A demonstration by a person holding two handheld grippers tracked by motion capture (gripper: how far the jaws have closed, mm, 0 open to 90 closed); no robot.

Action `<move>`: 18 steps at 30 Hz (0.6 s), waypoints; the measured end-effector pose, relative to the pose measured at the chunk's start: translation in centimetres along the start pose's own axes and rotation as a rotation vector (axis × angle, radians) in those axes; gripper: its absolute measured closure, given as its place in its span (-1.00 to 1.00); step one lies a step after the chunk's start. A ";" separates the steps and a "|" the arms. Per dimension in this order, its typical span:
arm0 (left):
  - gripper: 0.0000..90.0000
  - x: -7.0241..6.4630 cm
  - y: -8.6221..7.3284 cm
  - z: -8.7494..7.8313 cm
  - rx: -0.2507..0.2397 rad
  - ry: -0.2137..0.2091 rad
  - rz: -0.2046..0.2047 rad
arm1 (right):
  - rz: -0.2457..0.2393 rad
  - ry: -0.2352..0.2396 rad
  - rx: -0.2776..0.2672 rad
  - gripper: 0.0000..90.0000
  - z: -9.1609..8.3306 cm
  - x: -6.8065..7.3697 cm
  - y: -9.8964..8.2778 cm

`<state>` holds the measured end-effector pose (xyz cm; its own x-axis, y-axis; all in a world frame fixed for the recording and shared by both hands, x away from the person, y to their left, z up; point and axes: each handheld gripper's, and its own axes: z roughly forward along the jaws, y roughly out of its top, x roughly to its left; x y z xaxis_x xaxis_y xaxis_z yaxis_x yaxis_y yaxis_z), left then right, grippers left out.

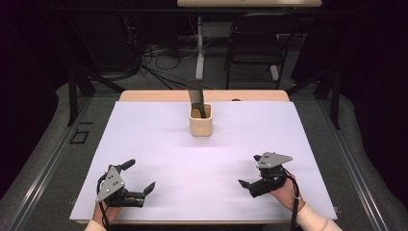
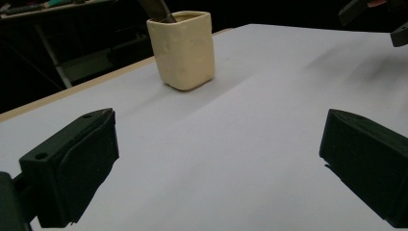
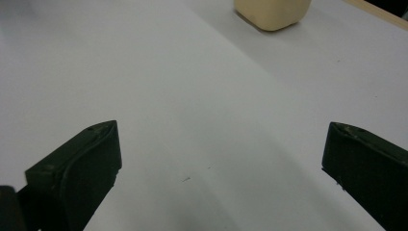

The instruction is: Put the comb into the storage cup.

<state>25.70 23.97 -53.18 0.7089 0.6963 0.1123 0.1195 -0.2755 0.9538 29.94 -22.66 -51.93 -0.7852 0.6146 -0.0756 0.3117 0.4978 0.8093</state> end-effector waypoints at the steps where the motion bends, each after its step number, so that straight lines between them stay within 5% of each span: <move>1: -1.00 0.0 0.0 0.0 0.000 0.000 0.000 | -0.001 -0.002 -0.005 -1.00 -0.2 0.0 -0.1; 18: -1.00 0.0 0.0 0.0 0.001 0.000 -0.003 | 0.002 -0.030 -0.048 -1.00 -2.0 0.7 -1.4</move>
<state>25.70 23.96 -53.21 0.7085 0.6972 0.1092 0.1224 -0.2738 0.9540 27.91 -24.18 -51.96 -0.7677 0.6343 -0.0910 0.2869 0.4672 0.8363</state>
